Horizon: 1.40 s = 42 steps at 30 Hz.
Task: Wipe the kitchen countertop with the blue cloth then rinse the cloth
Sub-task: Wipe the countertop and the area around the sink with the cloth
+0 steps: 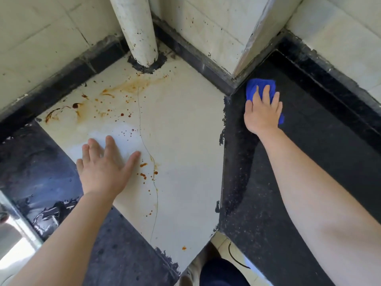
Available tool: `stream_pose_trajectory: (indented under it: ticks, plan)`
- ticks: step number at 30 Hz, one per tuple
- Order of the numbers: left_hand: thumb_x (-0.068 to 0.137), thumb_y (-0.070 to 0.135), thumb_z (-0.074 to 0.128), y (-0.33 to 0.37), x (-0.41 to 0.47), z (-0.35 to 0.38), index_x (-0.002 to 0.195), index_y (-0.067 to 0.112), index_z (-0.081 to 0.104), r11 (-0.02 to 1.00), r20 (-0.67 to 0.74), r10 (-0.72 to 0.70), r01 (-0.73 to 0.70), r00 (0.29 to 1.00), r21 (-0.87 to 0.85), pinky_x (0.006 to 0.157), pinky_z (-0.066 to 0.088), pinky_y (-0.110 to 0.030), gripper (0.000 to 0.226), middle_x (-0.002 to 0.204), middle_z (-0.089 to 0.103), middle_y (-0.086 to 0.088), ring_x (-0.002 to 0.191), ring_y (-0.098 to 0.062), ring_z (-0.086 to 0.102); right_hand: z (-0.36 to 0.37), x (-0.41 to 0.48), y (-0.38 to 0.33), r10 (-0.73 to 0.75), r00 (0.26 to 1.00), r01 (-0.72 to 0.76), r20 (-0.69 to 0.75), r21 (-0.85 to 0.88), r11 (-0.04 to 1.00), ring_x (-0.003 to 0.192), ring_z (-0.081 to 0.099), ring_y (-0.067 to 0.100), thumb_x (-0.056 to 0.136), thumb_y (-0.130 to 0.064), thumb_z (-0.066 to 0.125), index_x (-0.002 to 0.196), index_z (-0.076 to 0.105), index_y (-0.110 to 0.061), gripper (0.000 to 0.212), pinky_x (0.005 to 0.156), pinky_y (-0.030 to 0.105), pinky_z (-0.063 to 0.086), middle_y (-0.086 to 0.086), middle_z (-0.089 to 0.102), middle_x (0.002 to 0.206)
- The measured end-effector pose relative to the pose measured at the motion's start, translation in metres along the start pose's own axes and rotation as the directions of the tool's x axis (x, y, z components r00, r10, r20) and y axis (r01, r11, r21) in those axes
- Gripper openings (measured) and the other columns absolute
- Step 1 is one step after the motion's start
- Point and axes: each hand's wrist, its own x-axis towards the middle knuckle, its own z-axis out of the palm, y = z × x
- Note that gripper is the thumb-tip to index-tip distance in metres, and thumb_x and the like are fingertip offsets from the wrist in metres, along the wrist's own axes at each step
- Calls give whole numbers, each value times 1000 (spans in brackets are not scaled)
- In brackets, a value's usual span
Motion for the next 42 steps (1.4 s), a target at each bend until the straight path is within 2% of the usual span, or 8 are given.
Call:
stream_pose_trajectory:
  ticks: [6, 11, 19, 24, 32, 34, 37, 42]
  plan:
    - [85, 85, 27, 3, -4, 0, 148, 24, 22, 1000, -10, -9, 8, 1000, -28, 117, 20, -58, 87, 160, 19, -23, 150, -40, 13, 58, -163, -35, -470, 882, 470, 28, -98, 877, 153, 3, 37, 106, -34, 22, 157, 24, -19, 53, 123, 52, 8, 7, 12, 167]
    - [85, 83, 30, 1, -6, -4, 148, 30, 25, 998, -1, -16, 16, 1000, -68, 118, 16, -57, 82, 161, 20, -19, 150, -38, 13, 46, -136, -42, -651, 744, 666, 151, -97, 739, 154, -4, 30, 108, -34, 22, 158, 21, -22, 52, 125, 43, -2, 4, 6, 168]
    - [88, 76, 29, -15, 10, -1, 150, 24, 32, 984, -114, -84, 64, 990, -163, 121, 13, -55, 81, 164, 19, -16, 153, -33, 9, 28, 19, -178, -444, 896, 445, 30, -84, 892, 153, -6, 32, 108, -35, 18, 160, 7, -19, 55, 125, 46, -2, 9, -3, 167]
    - [92, 72, 28, -34, 17, 5, 152, 24, 28, 991, -121, -53, 38, 991, -126, 122, 13, -53, 77, 165, 19, -9, 153, -27, 12, 44, 17, -224, -464, 884, 453, -60, -135, 881, 153, 2, 36, 105, -34, 24, 159, 13, -18, 58, 124, 49, 4, 10, 8, 167]
    - [93, 72, 30, -34, 16, 7, 154, 24, 29, 993, -147, -69, 54, 987, -102, 122, 16, -53, 77, 165, 22, -9, 153, -28, 16, 54, -62, -185, -900, 402, 913, 170, -3, 408, 154, 5, 26, 106, -33, 28, 157, 27, -19, 53, 125, 43, 6, 3, 15, 166]
    - [93, 71, 32, -34, 17, 8, 153, 23, 30, 992, -157, -65, 47, 985, -116, 121, 17, -53, 77, 164, 23, -10, 152, -29, 17, 47, -31, -177, -852, 511, 859, 117, -20, 512, 154, 7, 28, 106, -31, 27, 156, 27, -14, 53, 125, 44, 8, 7, 16, 166]
    - [92, 72, 31, -34, 16, 6, 153, 23, 31, 992, -143, -65, 48, 988, -118, 121, 17, -54, 78, 164, 23, -11, 153, -29, 16, 34, 23, -178, -559, 828, 557, -42, -61, 828, 154, 4, 30, 108, -28, 26, 156, 22, -9, 53, 125, 43, 4, 10, 12, 166]
    - [92, 74, 28, -36, 17, 4, 154, 25, 29, 993, -121, -62, 49, 991, -109, 122, 16, -53, 79, 164, 22, -11, 153, -29, 15, 46, 4, -227, -514, 851, 505, -110, -97, 857, 152, 9, 36, 104, -30, 32, 156, 24, -14, 55, 124, 48, 10, 11, 17, 165]
